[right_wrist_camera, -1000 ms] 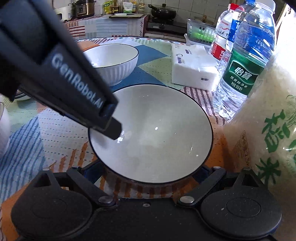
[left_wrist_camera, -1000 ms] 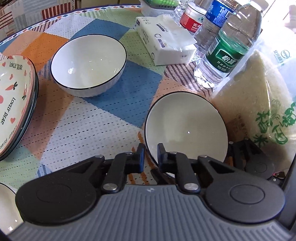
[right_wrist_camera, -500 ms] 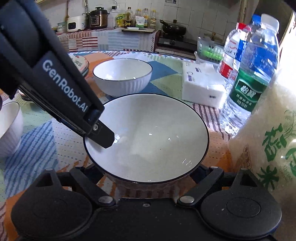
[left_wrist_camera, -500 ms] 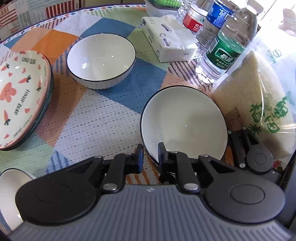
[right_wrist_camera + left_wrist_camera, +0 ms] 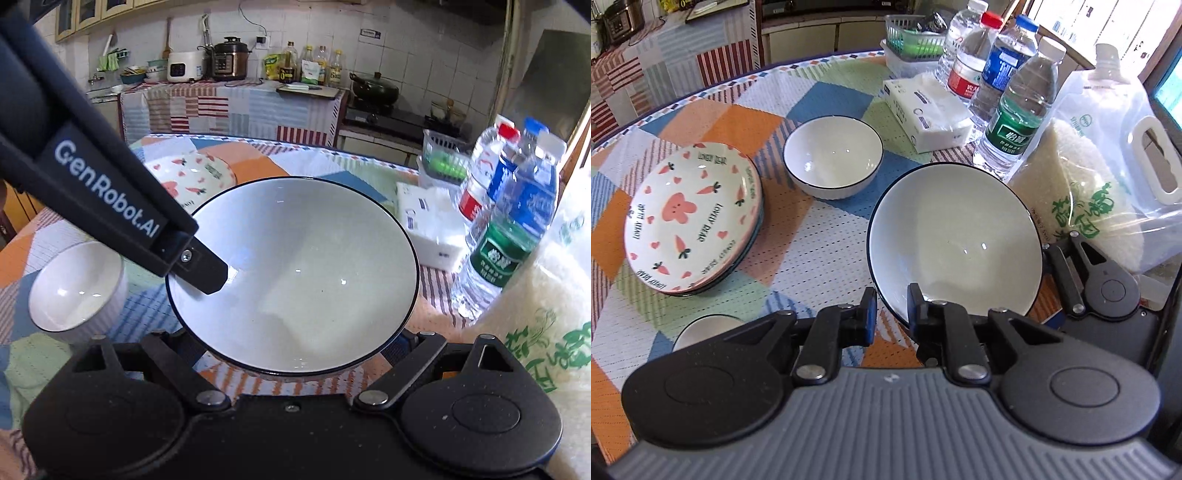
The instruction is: Organize plates and bowls
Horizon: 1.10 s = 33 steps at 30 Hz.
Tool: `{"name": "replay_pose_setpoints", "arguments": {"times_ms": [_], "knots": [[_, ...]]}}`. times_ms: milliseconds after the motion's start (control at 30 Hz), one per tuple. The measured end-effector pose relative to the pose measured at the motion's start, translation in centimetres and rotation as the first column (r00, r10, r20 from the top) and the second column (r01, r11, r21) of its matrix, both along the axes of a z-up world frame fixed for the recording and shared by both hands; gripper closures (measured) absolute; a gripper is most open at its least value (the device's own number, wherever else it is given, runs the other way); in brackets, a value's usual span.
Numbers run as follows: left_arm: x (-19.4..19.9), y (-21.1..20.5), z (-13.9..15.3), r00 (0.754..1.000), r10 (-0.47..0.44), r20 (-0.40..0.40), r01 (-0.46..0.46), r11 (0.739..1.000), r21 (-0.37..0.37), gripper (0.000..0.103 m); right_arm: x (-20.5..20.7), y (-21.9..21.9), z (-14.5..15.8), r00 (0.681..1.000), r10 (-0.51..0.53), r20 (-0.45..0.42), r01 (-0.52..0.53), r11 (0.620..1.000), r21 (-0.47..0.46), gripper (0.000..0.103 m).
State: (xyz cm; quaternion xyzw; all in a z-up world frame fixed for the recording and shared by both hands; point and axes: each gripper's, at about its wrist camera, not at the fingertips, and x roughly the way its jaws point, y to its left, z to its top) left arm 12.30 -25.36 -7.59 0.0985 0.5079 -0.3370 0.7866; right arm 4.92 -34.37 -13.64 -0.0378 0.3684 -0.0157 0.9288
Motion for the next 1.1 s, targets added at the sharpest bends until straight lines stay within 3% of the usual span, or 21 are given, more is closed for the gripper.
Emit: {"name": "replay_pose_setpoints", "arguments": {"times_ms": [433,733,1100], "knots": [[-1.9,6.2,2.8,0.998,0.048,0.045,-0.047,0.999,-0.011,0.087,-0.8,4.5,2.9,0.995,0.1,-0.002,-0.1,0.995,-0.003,0.009],[-2.5,11.0,2.2,0.992,0.119,0.048,-0.121,0.992,0.035,0.087,-0.7,8.7,2.6,0.976,0.217,-0.015,-0.217,0.976,-0.006,0.009],[-1.0,16.0,-0.5,0.974,0.228,-0.011,-0.227,0.972,0.067,0.087,0.1,12.1,1.4,0.93,0.366,-0.022,-0.364,0.93,0.048,0.009]]}}
